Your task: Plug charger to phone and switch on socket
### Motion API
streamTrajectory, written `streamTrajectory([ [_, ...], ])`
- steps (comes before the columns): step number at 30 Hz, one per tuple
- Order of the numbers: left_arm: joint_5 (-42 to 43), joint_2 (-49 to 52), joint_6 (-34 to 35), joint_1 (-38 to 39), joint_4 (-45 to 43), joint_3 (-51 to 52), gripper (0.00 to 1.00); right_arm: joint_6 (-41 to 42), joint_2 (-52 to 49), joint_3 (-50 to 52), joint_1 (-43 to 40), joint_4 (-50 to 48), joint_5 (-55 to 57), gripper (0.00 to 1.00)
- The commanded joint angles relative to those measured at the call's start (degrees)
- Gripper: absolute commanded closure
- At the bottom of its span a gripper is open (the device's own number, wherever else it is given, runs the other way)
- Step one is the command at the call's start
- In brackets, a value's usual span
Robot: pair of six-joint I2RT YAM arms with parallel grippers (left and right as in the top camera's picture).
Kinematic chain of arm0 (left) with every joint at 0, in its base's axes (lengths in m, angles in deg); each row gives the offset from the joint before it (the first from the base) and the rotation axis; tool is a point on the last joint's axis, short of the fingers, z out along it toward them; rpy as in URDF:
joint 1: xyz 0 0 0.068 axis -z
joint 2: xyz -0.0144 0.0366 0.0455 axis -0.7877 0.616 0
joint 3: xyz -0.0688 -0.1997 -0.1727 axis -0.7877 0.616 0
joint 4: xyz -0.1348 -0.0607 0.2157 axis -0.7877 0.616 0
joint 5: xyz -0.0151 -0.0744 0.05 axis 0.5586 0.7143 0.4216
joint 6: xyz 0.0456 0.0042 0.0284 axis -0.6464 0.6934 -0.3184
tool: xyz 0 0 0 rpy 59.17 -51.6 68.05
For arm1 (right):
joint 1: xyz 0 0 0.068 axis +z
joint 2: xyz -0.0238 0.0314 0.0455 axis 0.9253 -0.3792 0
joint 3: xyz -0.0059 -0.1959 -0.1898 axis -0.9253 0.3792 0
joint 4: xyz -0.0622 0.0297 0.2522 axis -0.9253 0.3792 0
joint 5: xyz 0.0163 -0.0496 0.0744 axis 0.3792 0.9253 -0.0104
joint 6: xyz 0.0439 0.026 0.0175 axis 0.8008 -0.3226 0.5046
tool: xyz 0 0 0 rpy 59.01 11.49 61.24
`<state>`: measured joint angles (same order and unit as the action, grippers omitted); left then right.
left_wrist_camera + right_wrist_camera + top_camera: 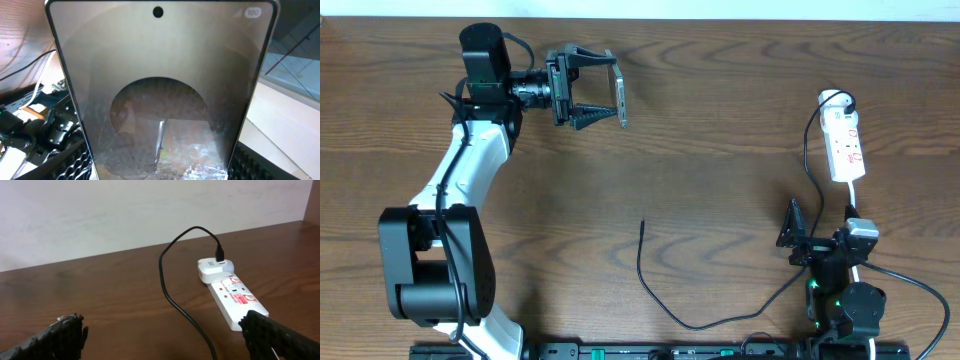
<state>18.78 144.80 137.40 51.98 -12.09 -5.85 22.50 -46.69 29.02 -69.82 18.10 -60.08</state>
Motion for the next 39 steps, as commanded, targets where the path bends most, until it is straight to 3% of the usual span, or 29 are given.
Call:
streamTrajectory([
  [1,1.75,-1.29,0.28,-0.22,-0.52,-1.38,0.92,-0.68,0.20,0.07,0.24,0.26,0.24,0.01],
  [31,0.39,-1.29,-0.52,-0.22,-0.55,-1.22,0.92,-0.68,0.17,0.07,0.24,0.26,0.26,0.01],
  [39,-5.68,-1.22,-10.34,-0.24,-0.52,-1.05,0.93,-0.68,0.17,0.07,0.24,0.26,0.24,0.01],
])
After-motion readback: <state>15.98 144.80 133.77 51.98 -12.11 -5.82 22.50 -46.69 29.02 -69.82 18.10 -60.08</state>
